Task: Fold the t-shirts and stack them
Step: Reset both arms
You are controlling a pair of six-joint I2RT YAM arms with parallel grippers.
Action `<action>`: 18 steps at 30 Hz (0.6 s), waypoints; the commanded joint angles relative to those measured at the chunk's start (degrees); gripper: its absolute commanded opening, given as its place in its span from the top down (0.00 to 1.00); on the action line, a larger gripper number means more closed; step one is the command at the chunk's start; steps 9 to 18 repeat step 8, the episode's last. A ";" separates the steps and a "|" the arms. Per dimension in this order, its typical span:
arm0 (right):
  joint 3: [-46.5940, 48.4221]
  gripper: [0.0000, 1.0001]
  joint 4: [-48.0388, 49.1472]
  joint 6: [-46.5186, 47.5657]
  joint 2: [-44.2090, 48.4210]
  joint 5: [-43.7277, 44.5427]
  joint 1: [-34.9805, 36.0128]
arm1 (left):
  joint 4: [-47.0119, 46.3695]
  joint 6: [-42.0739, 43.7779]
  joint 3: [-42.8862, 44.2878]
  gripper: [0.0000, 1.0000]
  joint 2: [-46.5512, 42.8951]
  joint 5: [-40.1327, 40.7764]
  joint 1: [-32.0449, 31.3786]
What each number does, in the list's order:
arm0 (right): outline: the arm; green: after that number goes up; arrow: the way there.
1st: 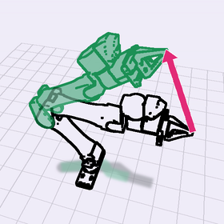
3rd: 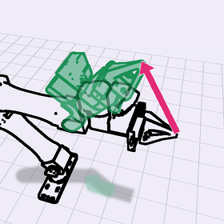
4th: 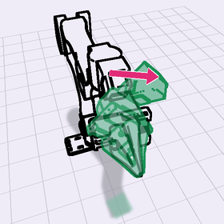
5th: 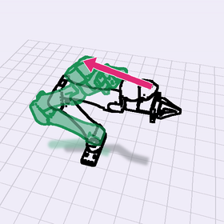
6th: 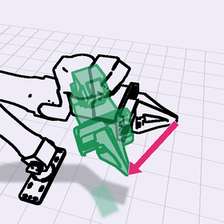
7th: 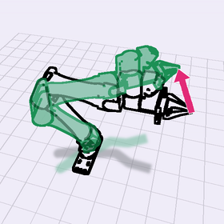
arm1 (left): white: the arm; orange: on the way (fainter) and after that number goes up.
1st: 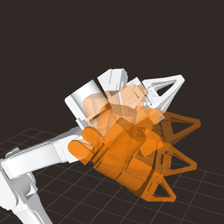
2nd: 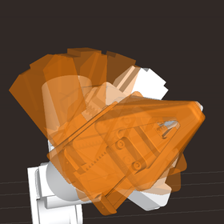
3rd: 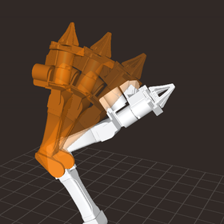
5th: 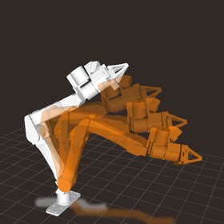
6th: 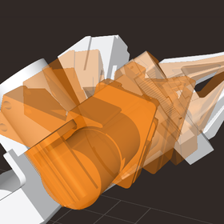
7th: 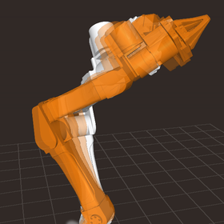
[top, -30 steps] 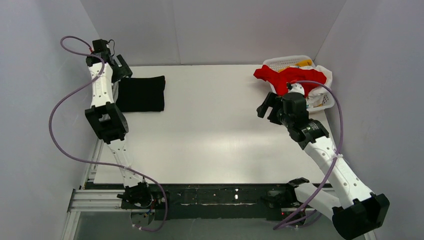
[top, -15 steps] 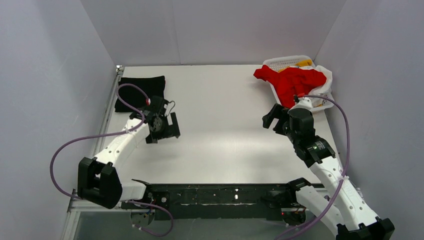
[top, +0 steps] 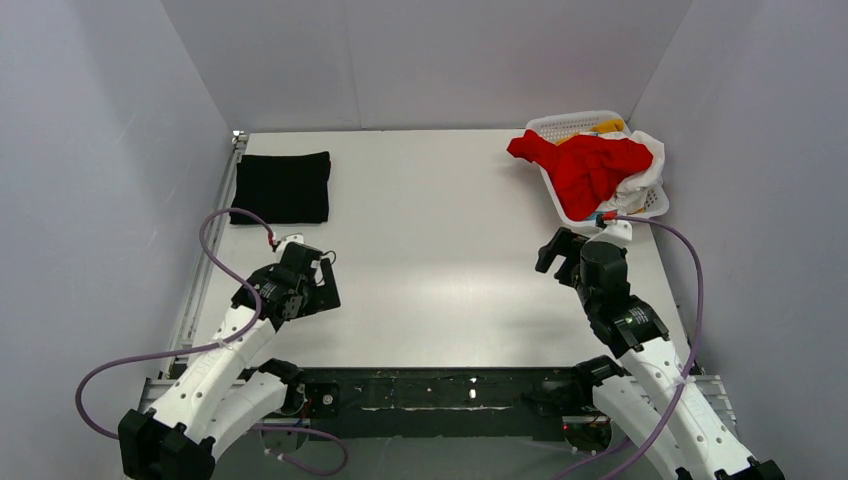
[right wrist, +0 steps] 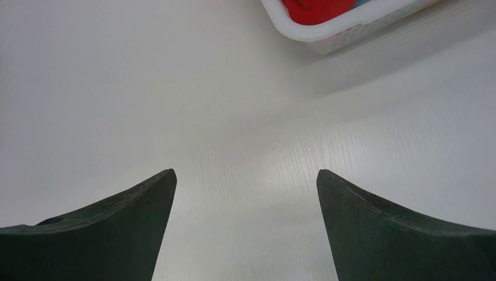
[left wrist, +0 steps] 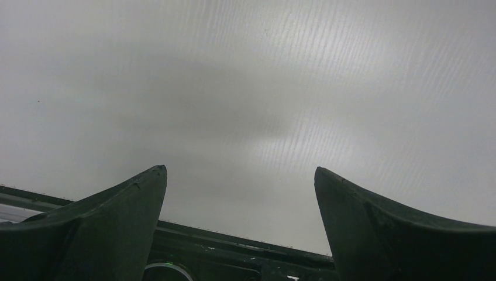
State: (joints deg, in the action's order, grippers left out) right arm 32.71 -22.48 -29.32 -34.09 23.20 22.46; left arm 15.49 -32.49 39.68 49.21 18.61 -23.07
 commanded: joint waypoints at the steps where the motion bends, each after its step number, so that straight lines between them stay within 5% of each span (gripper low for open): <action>1: -0.44 0.02 4.56 0.50 0.48 2.79 -0.31 | 4.18 1.11 -0.25 0.02 -1.31 3.97 -0.14; 18: 0.74 0.02 3.39 1.62 -0.88 2.99 -0.32 | 4.35 1.34 -0.19 0.02 -2.39 3.79 -0.09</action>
